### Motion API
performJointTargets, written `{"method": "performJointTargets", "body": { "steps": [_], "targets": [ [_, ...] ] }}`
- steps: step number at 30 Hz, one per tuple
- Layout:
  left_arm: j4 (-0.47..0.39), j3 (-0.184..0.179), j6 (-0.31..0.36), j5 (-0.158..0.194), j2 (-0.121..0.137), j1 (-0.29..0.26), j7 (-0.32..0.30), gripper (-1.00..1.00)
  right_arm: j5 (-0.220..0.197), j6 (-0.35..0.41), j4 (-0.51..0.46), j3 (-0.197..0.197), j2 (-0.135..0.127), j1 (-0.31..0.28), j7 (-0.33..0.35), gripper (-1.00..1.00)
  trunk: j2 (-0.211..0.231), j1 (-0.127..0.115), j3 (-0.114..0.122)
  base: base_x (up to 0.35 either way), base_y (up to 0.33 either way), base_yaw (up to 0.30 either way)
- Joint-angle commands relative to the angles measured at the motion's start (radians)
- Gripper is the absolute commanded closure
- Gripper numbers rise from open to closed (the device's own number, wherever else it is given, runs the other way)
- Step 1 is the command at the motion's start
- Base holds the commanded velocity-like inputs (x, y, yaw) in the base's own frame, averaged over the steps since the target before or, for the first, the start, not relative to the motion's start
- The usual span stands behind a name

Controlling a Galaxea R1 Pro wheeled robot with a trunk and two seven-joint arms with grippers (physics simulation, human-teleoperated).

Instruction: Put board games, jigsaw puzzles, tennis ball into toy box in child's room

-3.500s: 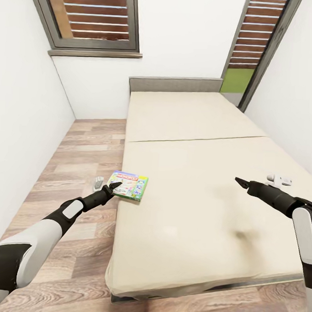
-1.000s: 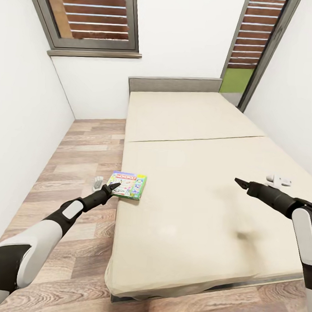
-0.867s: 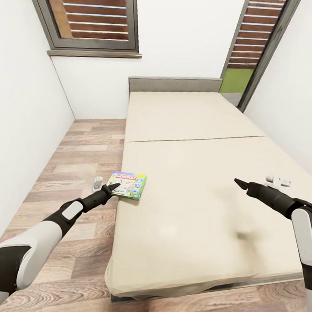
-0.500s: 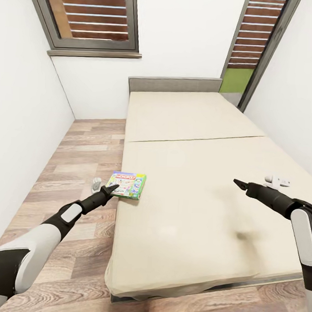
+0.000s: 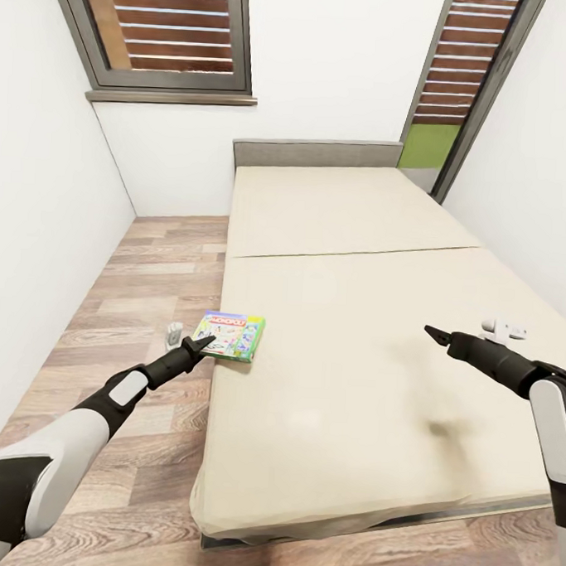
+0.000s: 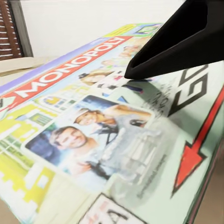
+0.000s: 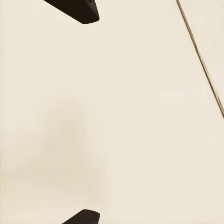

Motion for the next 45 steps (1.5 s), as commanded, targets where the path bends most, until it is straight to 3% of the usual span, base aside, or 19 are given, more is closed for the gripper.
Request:
{"method": "performJointTargets", "body": {
  "steps": [1, 6, 11, 22, 45],
  "targets": [
    [0.024, -0.021, 0.009, -0.019, -0.013, 0.001, -0.004, 1.00, 0.007, 0.005, 0.000, -0.002, -0.001, 0.000, 0.015, -1.00, 0.000, 0.000, -0.001, 0.000, 0.000, 0.000],
    [0.008, -0.022, 0.009, -0.019, -0.014, 0.011, -0.022, 1.00, 0.007, 0.005, 0.000, -0.005, -0.003, 0.001, 0.050, -1.00, 0.000, 0.000, -0.001, 0.000, 0.000, 0.000],
    [-0.067, -0.022, 0.009, -0.021, -0.013, 0.048, -0.031, 1.00, 0.007, 0.006, 0.000, -0.007, -0.004, 0.001, 0.080, -1.00, 0.000, 0.000, -0.001, 0.000, 0.000, 0.000],
    [-0.220, -0.019, 0.016, -0.022, -0.003, 0.120, -0.031, 1.00, 0.007, 0.006, 0.000, -0.006, -0.004, 0.001, 0.093, -1.00, 0.000, 0.000, -0.001, 0.000, 0.000, 0.000],
    [-0.371, -0.011, 0.019, -0.023, 0.001, 0.190, -0.011, 1.00, 0.007, 0.006, 0.000, -0.006, -0.004, 0.001, 0.094, -1.00, 0.000, 0.000, -0.001, 0.000, 0.000, 0.000]
  ]
}}
